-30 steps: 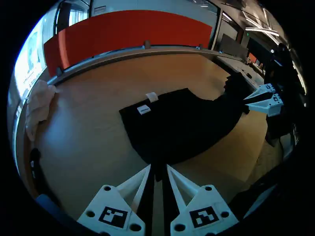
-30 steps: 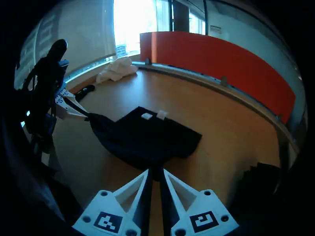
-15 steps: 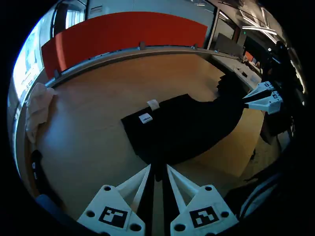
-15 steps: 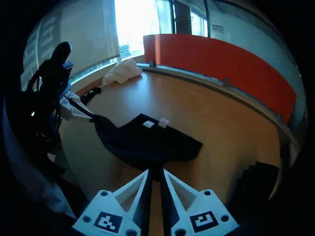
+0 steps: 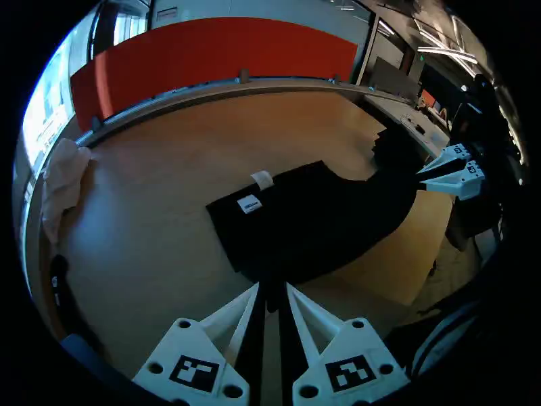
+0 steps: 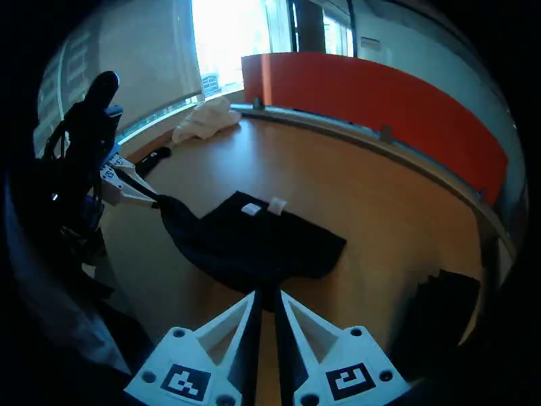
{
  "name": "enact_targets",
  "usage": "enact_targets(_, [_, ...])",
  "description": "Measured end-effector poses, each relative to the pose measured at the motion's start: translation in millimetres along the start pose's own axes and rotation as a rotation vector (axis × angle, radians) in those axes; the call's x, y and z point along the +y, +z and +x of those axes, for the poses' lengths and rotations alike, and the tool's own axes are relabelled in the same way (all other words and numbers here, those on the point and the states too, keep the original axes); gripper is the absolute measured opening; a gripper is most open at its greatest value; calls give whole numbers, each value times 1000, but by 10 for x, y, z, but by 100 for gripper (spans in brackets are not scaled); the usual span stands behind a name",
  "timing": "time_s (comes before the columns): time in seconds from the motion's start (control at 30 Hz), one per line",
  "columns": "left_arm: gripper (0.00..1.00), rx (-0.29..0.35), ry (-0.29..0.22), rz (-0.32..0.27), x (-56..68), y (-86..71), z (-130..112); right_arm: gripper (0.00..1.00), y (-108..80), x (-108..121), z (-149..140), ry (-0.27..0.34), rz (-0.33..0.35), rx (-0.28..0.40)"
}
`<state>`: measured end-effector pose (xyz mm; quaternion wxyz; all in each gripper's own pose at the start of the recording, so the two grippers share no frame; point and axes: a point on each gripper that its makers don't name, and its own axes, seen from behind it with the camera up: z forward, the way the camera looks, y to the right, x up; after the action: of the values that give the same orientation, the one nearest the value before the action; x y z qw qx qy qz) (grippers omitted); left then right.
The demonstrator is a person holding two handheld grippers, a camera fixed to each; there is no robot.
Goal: Fold towel
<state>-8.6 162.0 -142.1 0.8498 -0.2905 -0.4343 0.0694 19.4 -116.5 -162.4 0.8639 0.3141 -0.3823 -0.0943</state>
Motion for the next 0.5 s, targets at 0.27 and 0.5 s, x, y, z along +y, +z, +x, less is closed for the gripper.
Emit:
enact_targets(0.27, [12,4,-9,16,-53,93,94,12,114,111,-7,16,-13,-27])
enact_targets(0.5, [12,15,-25,28,-134,231,230,12,272,294,20,26,-25,-50])
